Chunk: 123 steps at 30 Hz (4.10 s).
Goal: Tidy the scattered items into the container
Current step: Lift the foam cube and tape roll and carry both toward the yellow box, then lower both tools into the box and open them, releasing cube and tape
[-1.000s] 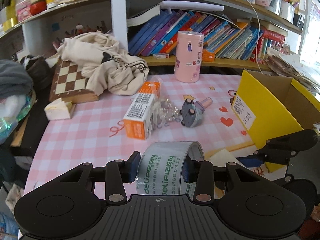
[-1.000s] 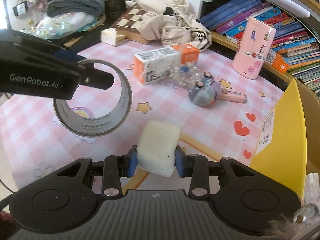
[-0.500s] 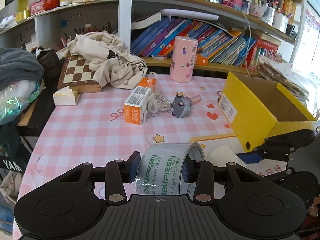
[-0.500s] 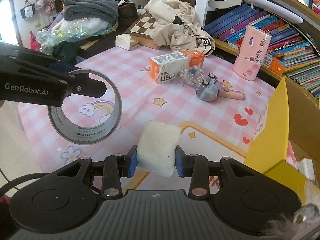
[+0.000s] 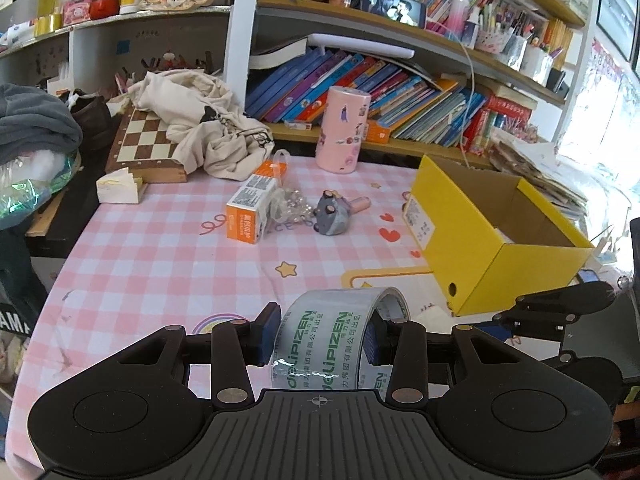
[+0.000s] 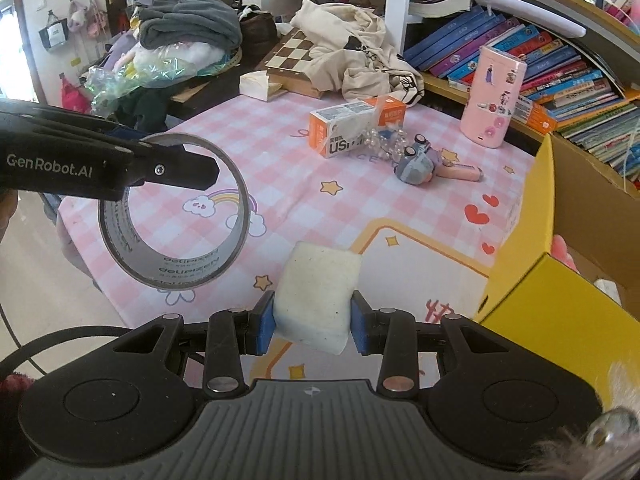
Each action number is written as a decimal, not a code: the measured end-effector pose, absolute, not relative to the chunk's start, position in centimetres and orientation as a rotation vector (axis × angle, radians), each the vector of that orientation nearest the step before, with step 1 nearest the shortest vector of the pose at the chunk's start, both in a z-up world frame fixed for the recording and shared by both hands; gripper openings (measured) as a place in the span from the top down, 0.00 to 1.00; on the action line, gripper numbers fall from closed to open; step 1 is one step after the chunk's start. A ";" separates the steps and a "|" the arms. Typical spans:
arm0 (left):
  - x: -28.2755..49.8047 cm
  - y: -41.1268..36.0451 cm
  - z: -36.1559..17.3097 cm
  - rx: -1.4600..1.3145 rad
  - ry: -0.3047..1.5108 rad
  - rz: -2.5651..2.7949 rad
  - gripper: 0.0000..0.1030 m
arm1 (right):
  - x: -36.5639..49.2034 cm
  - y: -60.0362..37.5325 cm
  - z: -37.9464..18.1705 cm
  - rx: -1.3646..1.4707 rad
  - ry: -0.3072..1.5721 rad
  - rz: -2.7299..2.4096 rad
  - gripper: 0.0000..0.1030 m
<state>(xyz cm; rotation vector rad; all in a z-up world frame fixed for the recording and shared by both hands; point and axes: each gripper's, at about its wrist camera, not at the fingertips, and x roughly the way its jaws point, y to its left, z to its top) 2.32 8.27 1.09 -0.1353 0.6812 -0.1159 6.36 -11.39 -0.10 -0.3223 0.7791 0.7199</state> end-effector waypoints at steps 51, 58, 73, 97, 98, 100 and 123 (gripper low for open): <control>4.9 -2.6 1.3 -0.038 0.697 -0.466 0.61 | 3.2 -23.0 0.2 -0.192 0.824 0.381 0.66; 5.4 -4.5 1.3 -0.027 0.703 -0.499 0.61 | 3.2 -24.7 0.1 -0.176 0.829 0.355 0.66; 6.4 -7.9 1.3 -0.007 0.706 -0.576 0.61 | 3.2 -28.1 0.3 -0.140 0.839 0.288 0.66; 8.6 -13.2 3.2 0.021 0.671 -0.629 0.61 | 4.9 -33.7 2.8 -0.072 0.782 0.250 0.66; 8.7 -13.4 3.4 0.021 0.665 -0.630 0.61 | 5.1 -34.0 3.1 -0.072 0.774 0.253 0.66; 9.0 -14.0 3.9 0.023 0.650 -0.632 0.61 | 5.4 -34.5 3.6 -0.075 0.756 0.260 0.66; 17.1 -16.1 5.6 0.009 0.595 -0.447 0.61 | 17.4 -37.0 6.7 -0.098 0.663 0.478 0.66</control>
